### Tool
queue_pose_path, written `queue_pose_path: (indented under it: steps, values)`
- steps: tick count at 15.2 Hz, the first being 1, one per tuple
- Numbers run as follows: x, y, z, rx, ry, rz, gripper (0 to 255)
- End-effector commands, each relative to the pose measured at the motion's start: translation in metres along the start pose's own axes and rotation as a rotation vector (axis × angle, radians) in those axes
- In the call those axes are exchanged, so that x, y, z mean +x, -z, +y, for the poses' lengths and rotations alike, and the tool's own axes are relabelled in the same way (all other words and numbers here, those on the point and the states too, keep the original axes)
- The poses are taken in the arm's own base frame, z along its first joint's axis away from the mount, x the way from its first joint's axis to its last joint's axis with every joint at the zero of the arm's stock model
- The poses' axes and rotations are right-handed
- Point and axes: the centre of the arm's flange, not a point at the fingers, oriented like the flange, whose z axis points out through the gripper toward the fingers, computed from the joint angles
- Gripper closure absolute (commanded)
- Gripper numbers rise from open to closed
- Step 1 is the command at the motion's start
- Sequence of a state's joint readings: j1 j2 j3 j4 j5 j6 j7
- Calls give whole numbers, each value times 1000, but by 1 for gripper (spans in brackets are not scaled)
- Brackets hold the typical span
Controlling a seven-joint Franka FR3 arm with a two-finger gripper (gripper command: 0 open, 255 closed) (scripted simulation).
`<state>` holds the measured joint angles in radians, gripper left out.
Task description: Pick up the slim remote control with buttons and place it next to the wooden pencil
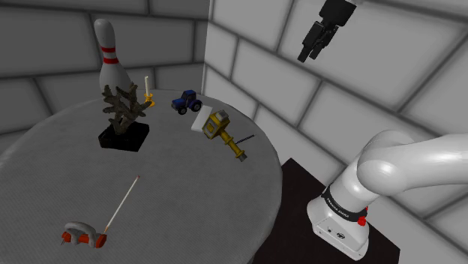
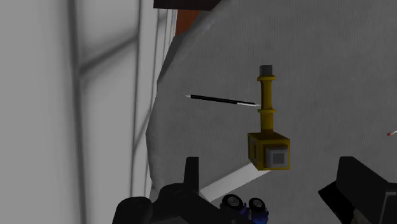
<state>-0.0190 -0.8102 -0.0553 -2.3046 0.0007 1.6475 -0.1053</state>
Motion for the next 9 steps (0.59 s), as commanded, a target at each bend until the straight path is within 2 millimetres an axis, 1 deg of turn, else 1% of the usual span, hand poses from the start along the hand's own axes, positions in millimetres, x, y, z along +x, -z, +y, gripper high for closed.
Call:
queue_pose_path:
  steps: [1, 9]
  values:
    - [0, 0, 0, 0, 0, 0, 0]
    - [61, -83, -35, -13, -163, -28, 0]
